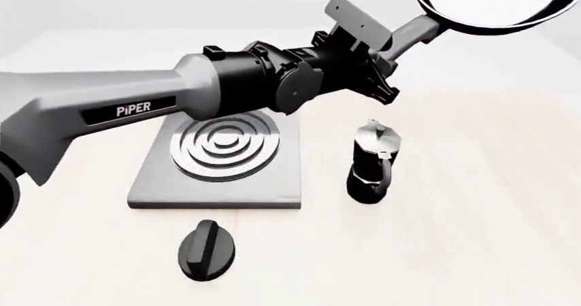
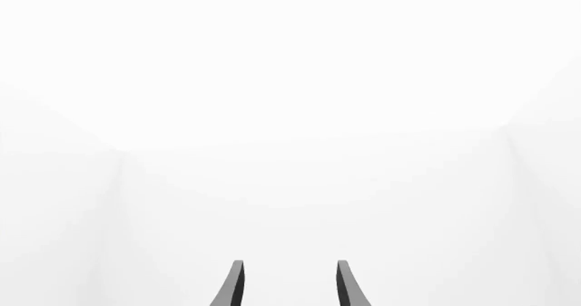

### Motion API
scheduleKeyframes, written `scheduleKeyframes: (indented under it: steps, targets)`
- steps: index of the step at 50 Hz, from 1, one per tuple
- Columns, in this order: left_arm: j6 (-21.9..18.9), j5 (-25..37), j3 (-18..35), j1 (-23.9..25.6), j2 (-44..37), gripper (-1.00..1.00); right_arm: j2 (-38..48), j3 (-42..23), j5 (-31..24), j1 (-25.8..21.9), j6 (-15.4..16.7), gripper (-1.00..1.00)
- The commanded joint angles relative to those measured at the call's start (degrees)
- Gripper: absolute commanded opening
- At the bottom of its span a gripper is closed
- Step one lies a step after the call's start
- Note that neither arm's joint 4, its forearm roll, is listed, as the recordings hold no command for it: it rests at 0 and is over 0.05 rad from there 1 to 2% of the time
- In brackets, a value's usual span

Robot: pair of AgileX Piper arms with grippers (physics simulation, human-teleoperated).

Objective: Put the frying pan on the stove.

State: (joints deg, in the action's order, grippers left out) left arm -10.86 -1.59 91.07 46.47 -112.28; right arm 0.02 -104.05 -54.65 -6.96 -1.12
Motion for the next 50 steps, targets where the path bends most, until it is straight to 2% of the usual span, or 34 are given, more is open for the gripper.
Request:
scheduleKeyframes:
  steps: [1,15,22,50]
  targets:
    - [-0.6,-1.2,0.3,-2.4,2.4,-1.00,0.0,-0.8,-0.9,-0.1,0.3,1.00]
    - [-0.4,-2.5,-2.5,-4.8,3.9,-1.00,0.0,0.2,0.0,0.0,0.2,1.00]
    - [-0.3,-3.3,-4.6,-5.7,5.0,-1.00,0.0,2.5,2.2,0.1,0.2,1.00]
    - [0.6,-7.9,-17.3,-10.6,12.7,-1.00,0.0,2.7,2.2,0.5,0.4,1.00]
